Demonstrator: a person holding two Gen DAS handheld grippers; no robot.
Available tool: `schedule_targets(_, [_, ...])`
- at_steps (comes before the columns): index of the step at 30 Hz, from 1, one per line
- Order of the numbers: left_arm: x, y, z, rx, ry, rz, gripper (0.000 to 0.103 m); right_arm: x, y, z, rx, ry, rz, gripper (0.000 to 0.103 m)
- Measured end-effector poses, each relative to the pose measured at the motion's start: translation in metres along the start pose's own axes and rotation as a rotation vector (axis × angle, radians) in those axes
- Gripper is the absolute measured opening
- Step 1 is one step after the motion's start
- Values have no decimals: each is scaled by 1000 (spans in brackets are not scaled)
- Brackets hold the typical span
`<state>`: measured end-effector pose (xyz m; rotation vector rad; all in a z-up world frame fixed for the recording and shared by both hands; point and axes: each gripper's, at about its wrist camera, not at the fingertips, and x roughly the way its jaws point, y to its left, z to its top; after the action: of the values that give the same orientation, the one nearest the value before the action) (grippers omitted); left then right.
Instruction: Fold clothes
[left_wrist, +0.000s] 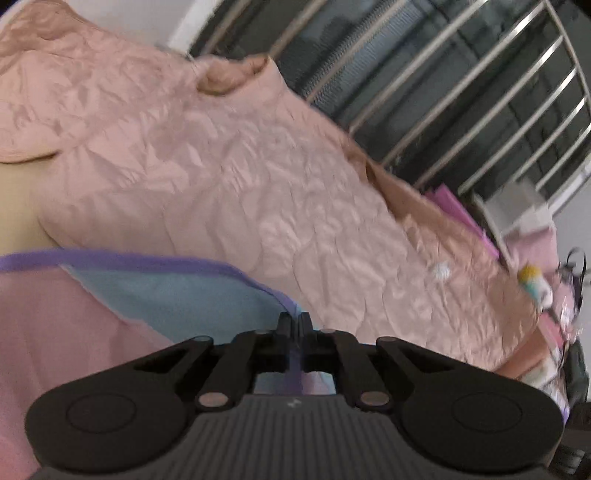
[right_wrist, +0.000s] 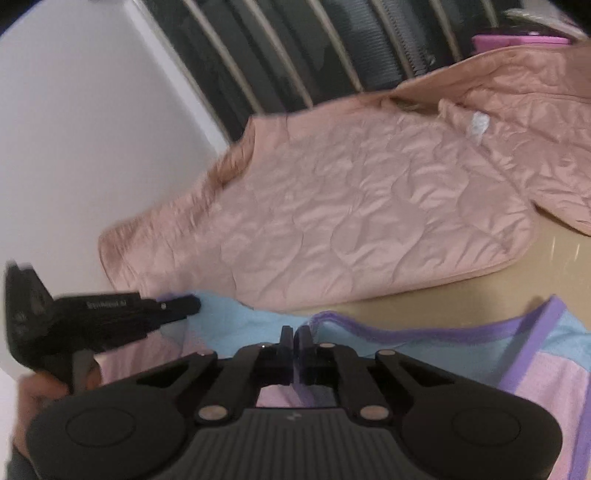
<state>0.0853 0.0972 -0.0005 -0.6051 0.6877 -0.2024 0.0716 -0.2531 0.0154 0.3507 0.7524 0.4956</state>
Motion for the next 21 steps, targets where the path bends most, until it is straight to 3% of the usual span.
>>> schedule_targets(3, [-3,4,2,-29,-34,-2,3,2,-1,0,-28,20,-54,2])
schedule_targets(6, [-4,-3,1,36,-36,43,8,5,7,-3,-73,42,-72,14])
schedule_targets(8, [-11,-3,-1,55,-40,33,35,3,13,-5,-104,35,-94,20])
schedule_targets(9, [-16,-2,-1,61,-36,18,56,2,15,-5,-113,31,-95,21])
schedule_targets(12, [-33,-2,-5,122,-39,-6,58,0,19,-4,-125,28,-85,28])
schedule_targets(15, [-46,-2,-13,218,-47,55,60,9,17,-1,-107,32,-90,32])
schedule_targets(16, [-48,1,-14,224,-40,84,60,13,15,0,-97,33,-91,31])
schedule_targets(19, [-53,8,-21,245,-28,164,60,23,17,-3,-131,54,-137,1])
schedule_targets(21, [-57,11,-26,269,-37,194,60,18,15,-6,-141,29,-199,1])
